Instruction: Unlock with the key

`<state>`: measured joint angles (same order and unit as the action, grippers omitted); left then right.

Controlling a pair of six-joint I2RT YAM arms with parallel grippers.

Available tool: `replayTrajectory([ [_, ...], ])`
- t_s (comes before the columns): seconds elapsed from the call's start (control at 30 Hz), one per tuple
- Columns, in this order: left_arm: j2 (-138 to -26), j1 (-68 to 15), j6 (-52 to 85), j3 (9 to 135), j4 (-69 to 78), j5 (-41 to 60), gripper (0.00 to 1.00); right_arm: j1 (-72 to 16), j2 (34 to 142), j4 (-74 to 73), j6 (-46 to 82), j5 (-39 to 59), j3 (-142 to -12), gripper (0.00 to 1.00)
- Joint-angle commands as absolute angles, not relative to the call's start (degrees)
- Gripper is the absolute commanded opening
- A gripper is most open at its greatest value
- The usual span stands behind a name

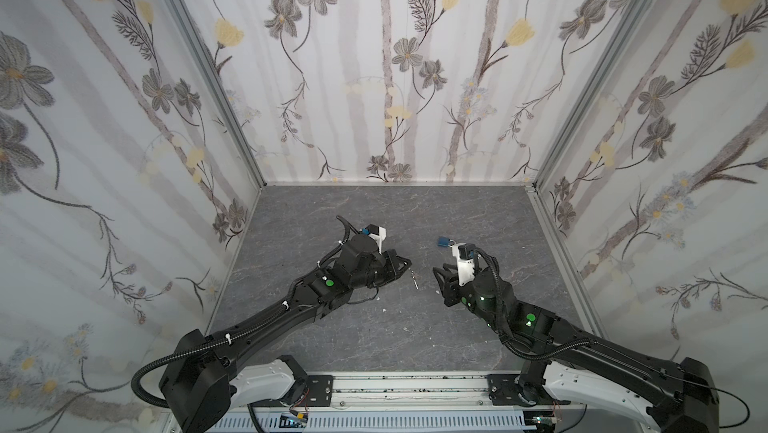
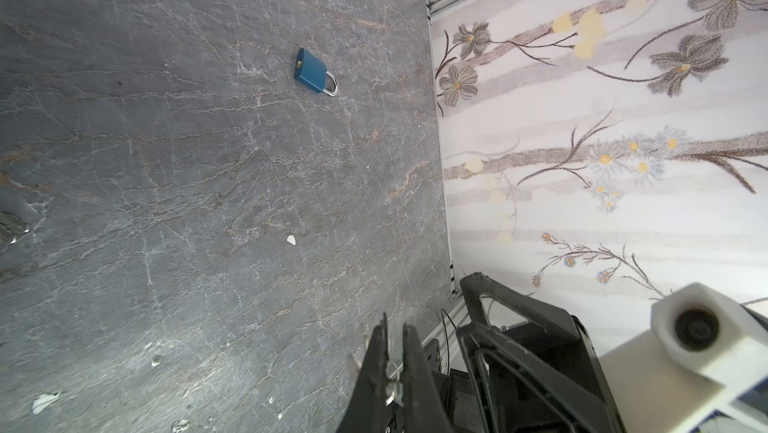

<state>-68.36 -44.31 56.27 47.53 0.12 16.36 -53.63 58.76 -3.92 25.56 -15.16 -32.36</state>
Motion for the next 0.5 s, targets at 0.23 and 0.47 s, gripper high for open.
replayTrajectory([
  [0.23,-67.0,-44.2,54.3,45.1,9.5,18.7,0.00,-43.4,58.6,-26.3,41.6,16.2,-26.4,0.40],
  [0.47,-65.3,-44.2,54.7,43.0,17.2,20.4,0.00,-39.0,61.4,-43.1,53.4,25.6,-21.3,0.43],
])
